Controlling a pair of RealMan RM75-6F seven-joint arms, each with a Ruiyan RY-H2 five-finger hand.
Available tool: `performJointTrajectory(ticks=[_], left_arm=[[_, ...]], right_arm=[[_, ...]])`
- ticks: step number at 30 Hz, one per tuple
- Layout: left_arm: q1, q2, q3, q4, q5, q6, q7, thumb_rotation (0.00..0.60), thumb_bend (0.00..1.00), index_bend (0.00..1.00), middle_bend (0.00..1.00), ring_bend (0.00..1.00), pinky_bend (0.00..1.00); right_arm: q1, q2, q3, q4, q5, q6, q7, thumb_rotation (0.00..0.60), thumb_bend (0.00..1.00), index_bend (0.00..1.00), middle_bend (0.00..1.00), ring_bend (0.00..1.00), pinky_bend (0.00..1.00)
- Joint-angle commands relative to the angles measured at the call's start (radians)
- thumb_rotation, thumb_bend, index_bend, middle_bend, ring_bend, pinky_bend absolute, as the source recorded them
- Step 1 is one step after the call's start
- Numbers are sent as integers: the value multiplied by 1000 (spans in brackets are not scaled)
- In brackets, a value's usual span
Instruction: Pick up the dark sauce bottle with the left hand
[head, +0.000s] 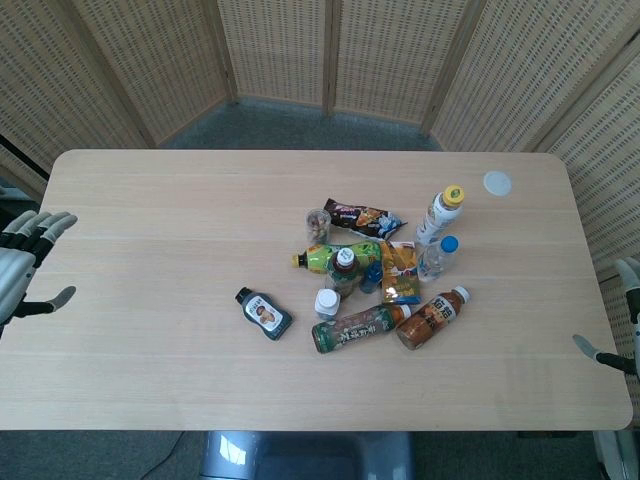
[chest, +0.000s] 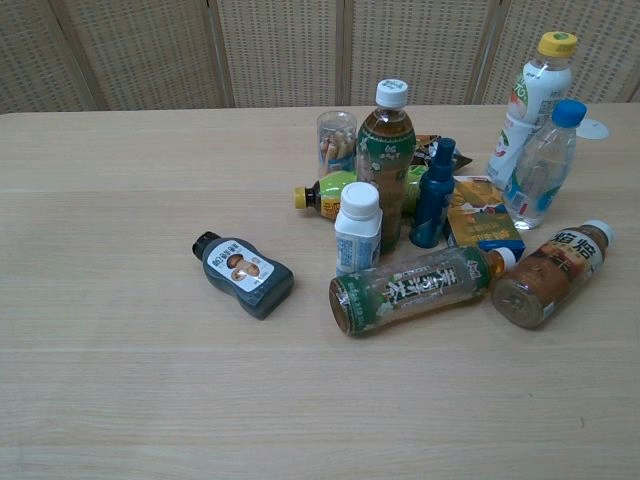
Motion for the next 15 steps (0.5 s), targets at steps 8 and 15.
performJointTrajectory(ticks=[8,15], left_arm=[[-122,-106,38,56,115,-169,29,600,338,0,0,0,0],[-196,-226,58,104,128,-273,124,600,337,0,0,0,0]], right_arm=[[-14,26,3,-20,-5,27,-3,515,15,0,0,0,0],[-32,48,3,-38,-1,51,-8,513,17,0,0,0,0]])
